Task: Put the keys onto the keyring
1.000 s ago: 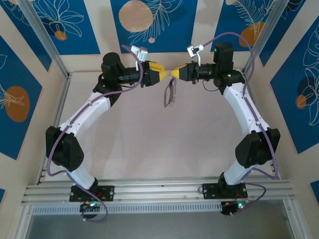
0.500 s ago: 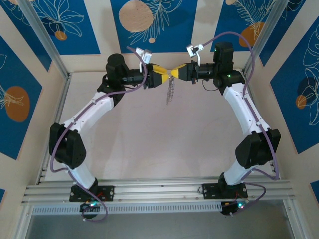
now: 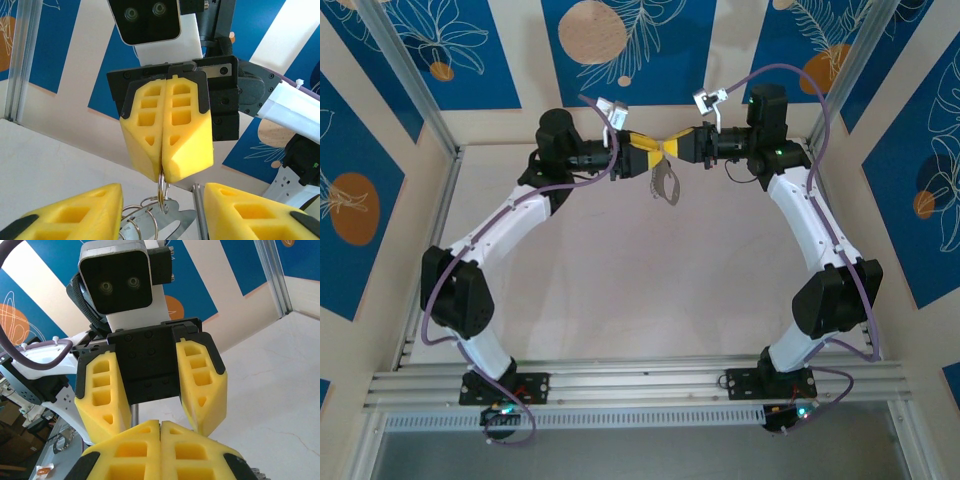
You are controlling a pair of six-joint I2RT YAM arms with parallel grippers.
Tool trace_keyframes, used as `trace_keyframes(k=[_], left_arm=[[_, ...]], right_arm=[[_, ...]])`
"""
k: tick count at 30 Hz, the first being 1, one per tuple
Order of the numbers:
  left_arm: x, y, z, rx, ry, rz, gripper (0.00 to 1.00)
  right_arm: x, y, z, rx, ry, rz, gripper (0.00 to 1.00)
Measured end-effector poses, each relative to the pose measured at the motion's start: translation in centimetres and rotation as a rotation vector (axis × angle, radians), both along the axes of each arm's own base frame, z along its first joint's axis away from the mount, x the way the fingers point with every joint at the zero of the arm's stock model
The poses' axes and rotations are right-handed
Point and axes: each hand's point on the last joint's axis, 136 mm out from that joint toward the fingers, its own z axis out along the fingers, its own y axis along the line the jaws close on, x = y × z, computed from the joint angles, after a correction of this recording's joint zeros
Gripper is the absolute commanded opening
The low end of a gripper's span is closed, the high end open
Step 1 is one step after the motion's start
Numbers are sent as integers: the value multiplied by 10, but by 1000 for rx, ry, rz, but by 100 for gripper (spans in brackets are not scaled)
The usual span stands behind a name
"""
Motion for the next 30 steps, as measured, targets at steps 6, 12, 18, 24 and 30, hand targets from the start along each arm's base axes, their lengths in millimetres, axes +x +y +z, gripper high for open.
trace_keyframes(k=[6,12,18,24,30], left_arm=[[0,-3,-2,0,7,-7,42],[0,-4,0,-7,-4,-10,39],[0,-4,1,-9,-8,-10,41],[0,-4,1,-8,-8,-9,25],[0,-4,1,-8,-14,-9,15]], right_arm=[[-1,1,0,0,0,2,0],[-1,2,0,0,0,5,0],[-1,2,0,-1,1,5,0],[-1,2,-1,-2,5,4,0],[1,1,-2,-5,5,-6,0]])
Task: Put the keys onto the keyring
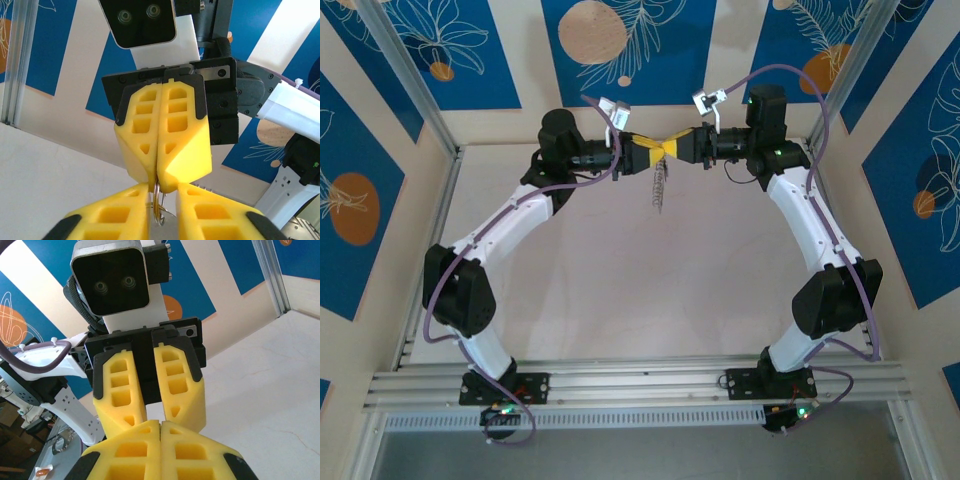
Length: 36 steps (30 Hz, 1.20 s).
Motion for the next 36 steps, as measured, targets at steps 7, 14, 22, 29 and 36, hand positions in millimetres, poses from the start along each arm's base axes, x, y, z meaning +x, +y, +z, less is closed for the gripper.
trace_keyframes(k=[7,14,22,29,36], left_arm=[[0,0,0,0,2,1,0],[-2,0,6,-21,2,-10,0],[-4,2,18,-64,3,-17,0],[-2,2,15,-78,28,-6,0],[1,3,16,-94,47,8,0]], right_arm=[[0,-1,0,0,-4,-1,6],[5,-8,-2,-4,-2,-64,40],[6,-32,-11,7,-7,-260,41],[13,-42,-42,0,14,-430,46],[-5,-29,-55,-18,-36,-488,52]])
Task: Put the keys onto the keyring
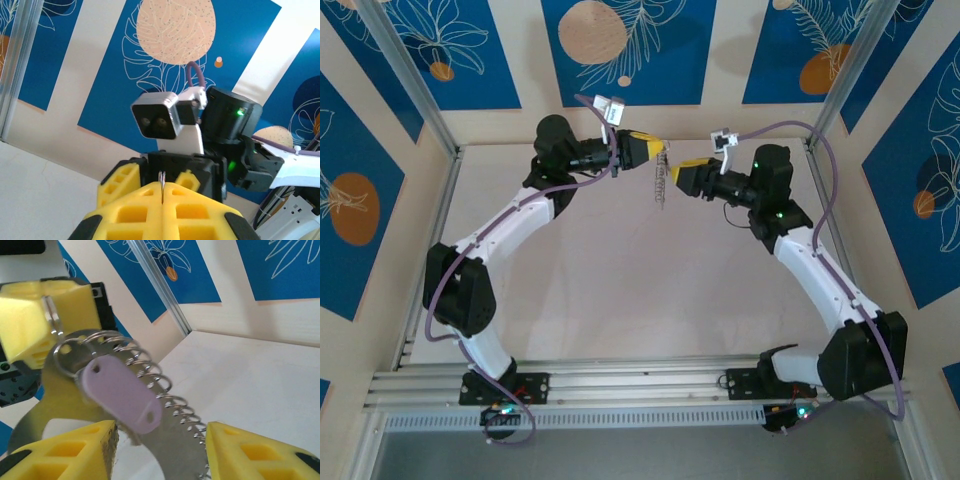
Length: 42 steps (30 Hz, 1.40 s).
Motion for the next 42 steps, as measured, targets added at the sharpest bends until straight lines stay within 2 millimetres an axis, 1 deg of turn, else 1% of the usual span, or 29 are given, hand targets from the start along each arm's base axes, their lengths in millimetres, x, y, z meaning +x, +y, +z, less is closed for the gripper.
trace_keyframes(k=[4,7,11,12,14,17,20,23,27,30,32,35,39,42], left_arm=[[0,0,1,-6,9,-1,0],[0,0,1,-9,13,-2,0],[0,0,1,-11,19,-3,0],[0,1,1,-13,18,-1,0],[0,1,1,-16,15,2,0],[0,1,2,-20,14,3,0],[1,1,0,-19,20,5,0],[2,1,-1,-21,20,10,0],[2,2,1,-28,16,10,0],[2,2,2,-30,17,10,0],[2,2,1,-29,22,9,0],[2,2,0,-28,24,10,0],[2,2,0,-29,24,12,0],[2,2,0,-29,25,12,0]], right_arm=[[-4,7,8,-11,-63,-18,53],[-4,12,9,-24,-85,-24,53],[1,22,12,-42,-109,-15,50],[3,24,13,-45,-115,-11,47],[6,31,13,-55,-125,-4,34],[5,40,10,-69,-133,18,18],[2,46,9,-80,-147,37,8],[-1,49,8,-87,-153,48,3],[-3,50,5,-94,-143,56,4],[-4,51,4,-98,-145,60,15],[-4,52,3,-103,-145,61,27],[-5,51,1,-108,-139,61,37],[-9,42,1,-106,-134,57,38],[-12,27,5,-97,-139,35,37]])
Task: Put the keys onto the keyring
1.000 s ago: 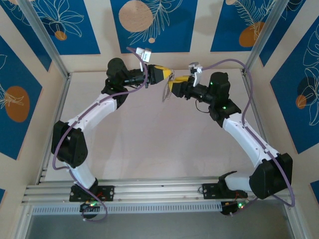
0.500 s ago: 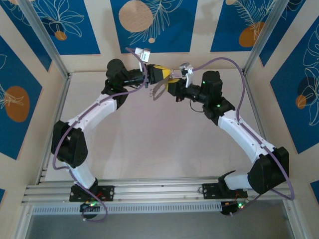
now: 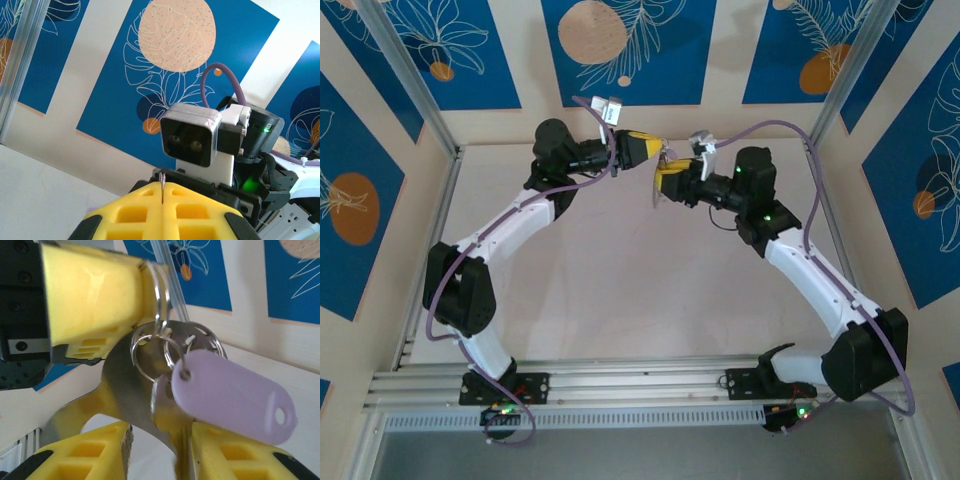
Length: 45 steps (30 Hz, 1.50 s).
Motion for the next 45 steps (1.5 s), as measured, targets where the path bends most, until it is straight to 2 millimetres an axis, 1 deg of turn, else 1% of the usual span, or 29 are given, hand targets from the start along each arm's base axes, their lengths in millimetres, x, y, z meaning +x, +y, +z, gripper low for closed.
trace_keyframes(k=[4,7,10,13,17,22,29,31,35,37,39,45], left_arm=[[0,0,0,0,1,0,0],[0,0,0,0,3,0,0],[0,0,0,-1,1,-1,0],[0,0,1,-5,-5,-1,0],[-1,1,3,-10,-14,0,0],[-1,0,2,-9,-12,0,0],[2,1,0,-11,-8,12,0],[4,3,2,-15,-11,23,0],[6,3,1,-17,-3,33,0],[6,3,0,-17,-2,32,0],[6,3,-1,-16,0,32,0],[7,3,-2,-20,0,41,0]], right_arm=[[-1,-27,5,33,7,-52,37],[4,-42,13,71,4,-86,36],[9,-51,22,111,3,-111,35],[11,-53,30,151,1,-105,34],[17,-48,36,198,16,-73,31],[25,-36,34,238,55,-21,28],[19,-3,39,258,67,82,23],[23,3,36,258,76,93,21],[30,13,22,255,124,111,21],[33,15,16,254,144,113,21],[33,16,15,256,153,113,21],[34,8,14,258,150,95,21]])
